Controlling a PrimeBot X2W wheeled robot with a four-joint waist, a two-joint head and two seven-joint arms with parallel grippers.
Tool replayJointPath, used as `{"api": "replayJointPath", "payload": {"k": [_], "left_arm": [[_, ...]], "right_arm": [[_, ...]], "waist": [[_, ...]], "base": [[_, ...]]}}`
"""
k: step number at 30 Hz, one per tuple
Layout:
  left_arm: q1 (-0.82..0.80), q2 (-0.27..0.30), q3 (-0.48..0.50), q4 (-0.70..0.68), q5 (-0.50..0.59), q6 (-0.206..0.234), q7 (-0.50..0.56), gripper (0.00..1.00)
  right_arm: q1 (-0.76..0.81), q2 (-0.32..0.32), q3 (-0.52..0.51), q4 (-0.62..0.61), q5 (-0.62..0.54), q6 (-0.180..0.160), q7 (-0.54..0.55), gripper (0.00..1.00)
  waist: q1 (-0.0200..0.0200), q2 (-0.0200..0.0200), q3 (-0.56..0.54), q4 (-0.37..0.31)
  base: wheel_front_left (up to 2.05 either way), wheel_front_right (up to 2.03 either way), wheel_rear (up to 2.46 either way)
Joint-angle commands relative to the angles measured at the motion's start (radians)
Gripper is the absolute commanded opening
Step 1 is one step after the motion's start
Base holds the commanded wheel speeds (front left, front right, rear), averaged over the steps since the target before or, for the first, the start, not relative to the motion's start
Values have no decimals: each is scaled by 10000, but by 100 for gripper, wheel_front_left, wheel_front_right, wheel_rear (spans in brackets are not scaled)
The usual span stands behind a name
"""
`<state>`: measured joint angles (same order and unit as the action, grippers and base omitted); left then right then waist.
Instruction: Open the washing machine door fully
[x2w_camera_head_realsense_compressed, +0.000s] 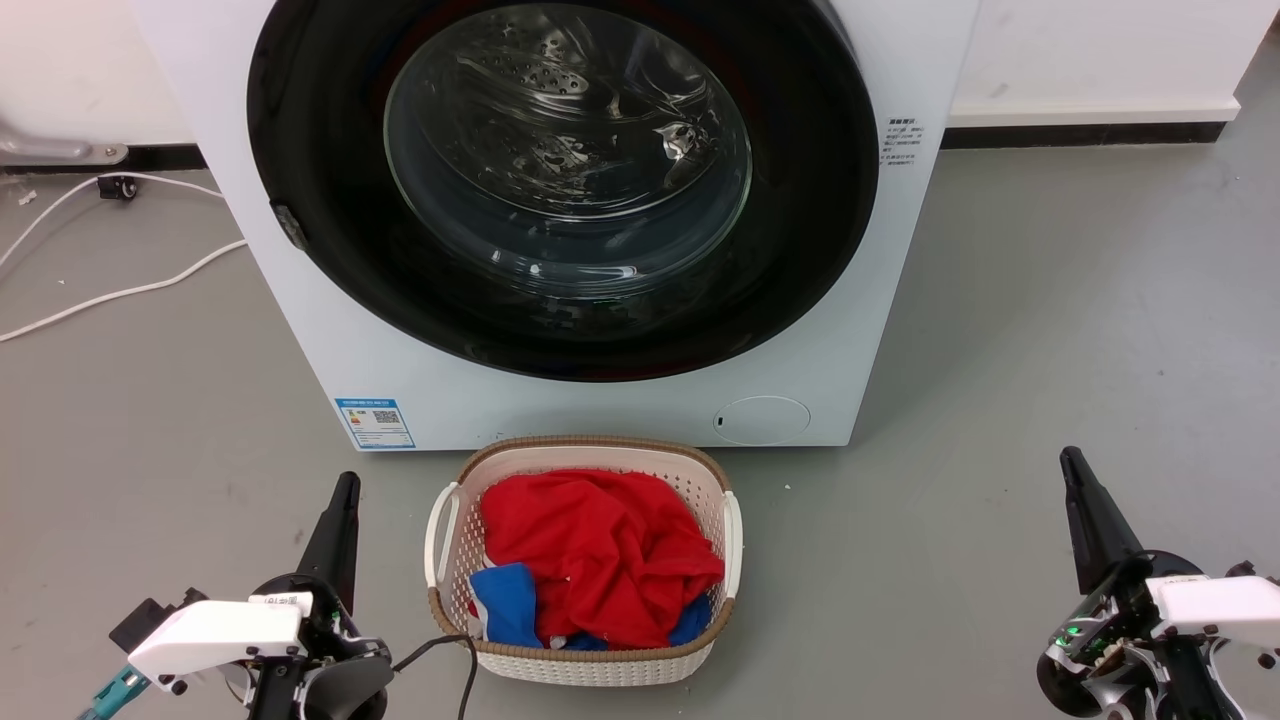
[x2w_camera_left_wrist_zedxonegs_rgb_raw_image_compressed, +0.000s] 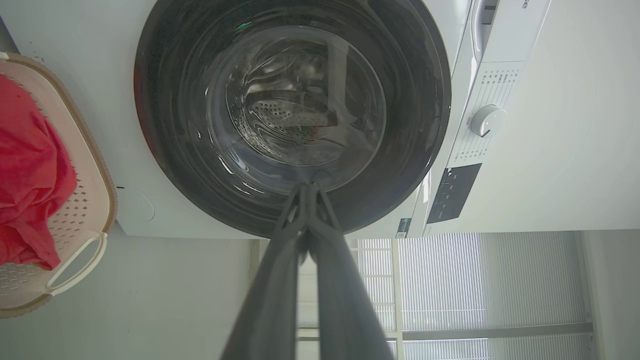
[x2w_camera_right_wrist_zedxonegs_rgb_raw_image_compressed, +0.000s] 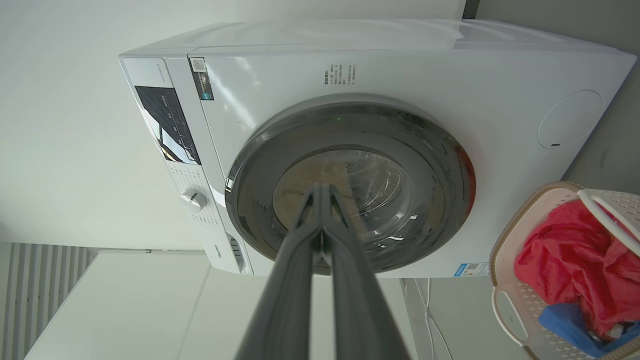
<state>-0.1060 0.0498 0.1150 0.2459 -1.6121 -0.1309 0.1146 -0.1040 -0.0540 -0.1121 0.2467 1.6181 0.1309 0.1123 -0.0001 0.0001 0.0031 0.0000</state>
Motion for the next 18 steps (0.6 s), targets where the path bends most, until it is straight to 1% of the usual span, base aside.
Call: {"api": "replayJointPath", "payload": {"k": [1,4,5,12,18], "left_arm": [[-79,-13,16,1,-16,-25,19,0],[-78,-13,16,1,-17,-25,19,0],[13,-2,-7,30,0,0,-3,100],[9,-8,-428,-75,5,2,-317,100],[27,-5,-688,-315,373,2,-614,100]], "right_arm": [[-123,42,-11,11,-76,-2,15,0],[-123,42,-13,11,-77,-3,16,0],[15,2,2,26,4,0,-3,100],[169,7,67,-108,20,-2,-221,100],[281,-69,255,-347,-372,-2,-542,100]], "waist": [[1,-1,0,0],[1,-1,0,0],[1,-1,0,0],[1,-1,1,0],[1,-1,-4,5]], "base": [[0,0,0],[0,0,0],[0,0,0],[0,0,0],[0,0,0]]}}
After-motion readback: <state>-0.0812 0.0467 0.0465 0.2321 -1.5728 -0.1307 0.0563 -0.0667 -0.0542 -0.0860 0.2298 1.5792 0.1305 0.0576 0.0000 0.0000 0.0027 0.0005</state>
